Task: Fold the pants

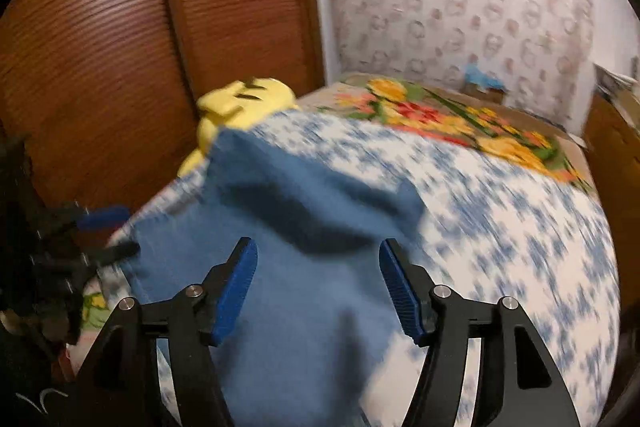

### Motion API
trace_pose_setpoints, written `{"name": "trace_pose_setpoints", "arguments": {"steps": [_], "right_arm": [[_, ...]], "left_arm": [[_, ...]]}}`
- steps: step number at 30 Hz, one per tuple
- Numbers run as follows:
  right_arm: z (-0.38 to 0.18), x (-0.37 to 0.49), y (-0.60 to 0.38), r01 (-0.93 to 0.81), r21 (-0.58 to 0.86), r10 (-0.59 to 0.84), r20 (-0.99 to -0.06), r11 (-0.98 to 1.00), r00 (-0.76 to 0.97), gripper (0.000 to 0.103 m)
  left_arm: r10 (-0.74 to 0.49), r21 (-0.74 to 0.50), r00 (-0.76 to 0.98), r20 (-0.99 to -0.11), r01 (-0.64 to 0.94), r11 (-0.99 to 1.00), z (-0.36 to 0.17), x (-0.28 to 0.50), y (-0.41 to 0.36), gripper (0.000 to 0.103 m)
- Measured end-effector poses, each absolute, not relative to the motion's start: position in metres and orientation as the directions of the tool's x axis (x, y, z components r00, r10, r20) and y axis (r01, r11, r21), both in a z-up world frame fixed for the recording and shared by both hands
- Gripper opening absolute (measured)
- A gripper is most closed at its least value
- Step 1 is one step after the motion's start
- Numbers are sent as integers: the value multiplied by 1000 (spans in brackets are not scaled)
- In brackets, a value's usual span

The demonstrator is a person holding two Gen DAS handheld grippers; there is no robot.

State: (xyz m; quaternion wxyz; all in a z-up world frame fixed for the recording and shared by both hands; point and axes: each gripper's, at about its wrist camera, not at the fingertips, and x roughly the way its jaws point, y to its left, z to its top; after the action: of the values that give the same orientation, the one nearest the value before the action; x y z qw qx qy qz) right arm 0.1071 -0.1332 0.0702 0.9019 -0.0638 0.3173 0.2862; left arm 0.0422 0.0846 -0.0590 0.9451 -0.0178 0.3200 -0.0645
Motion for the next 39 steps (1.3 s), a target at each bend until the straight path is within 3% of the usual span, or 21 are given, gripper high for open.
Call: {"name": "trace_pose_setpoints", "arguments": {"steps": [6, 12, 23, 24, 26, 27, 28, 29, 39], "right_arm": [[45, 73, -169, -431, 93, 382, -655, 897, 652, 67], [20, 62, -175, -381, 161, 375, -712, 910, 594, 67], [15, 64, -159, -383, 207, 406, -714, 900, 570, 66], [14, 66, -158, -384, 217, 414, -713, 897, 565, 63], [14, 68, -153, -408, 244, 448, -711, 880, 542, 41], [15, 68, -152, -411, 251, 456, -708, 876, 540, 36], [17, 69, -151, -422, 256, 468, -699, 870, 541, 18], [20, 70, -151, -430, 256, 475, -689, 866, 547, 11], [107, 86, -120, -550, 251, 591, -511, 797, 624, 6]], "left_arm": [[-156, -74, 766, -624, 140, 987, -68, 47, 67, 51], [-145, -64, 732, -666, 138, 988, -86, 53, 62, 51], [-123, -40, 714, -690, 133, 990, -111, 48, 63, 51], [-124, -42, 714, -689, 132, 990, -110, 48, 63, 51], [-128, -46, 715, -687, 133, 990, -111, 48, 63, 51], [-132, -51, 716, -686, 133, 990, -110, 47, 64, 51], [-135, -55, 716, -685, 134, 989, -110, 48, 65, 51], [-138, -59, 716, -684, 135, 989, -110, 47, 65, 51], [-93, -90, 781, -617, 47, 995, -64, 27, 113, 51]]}}
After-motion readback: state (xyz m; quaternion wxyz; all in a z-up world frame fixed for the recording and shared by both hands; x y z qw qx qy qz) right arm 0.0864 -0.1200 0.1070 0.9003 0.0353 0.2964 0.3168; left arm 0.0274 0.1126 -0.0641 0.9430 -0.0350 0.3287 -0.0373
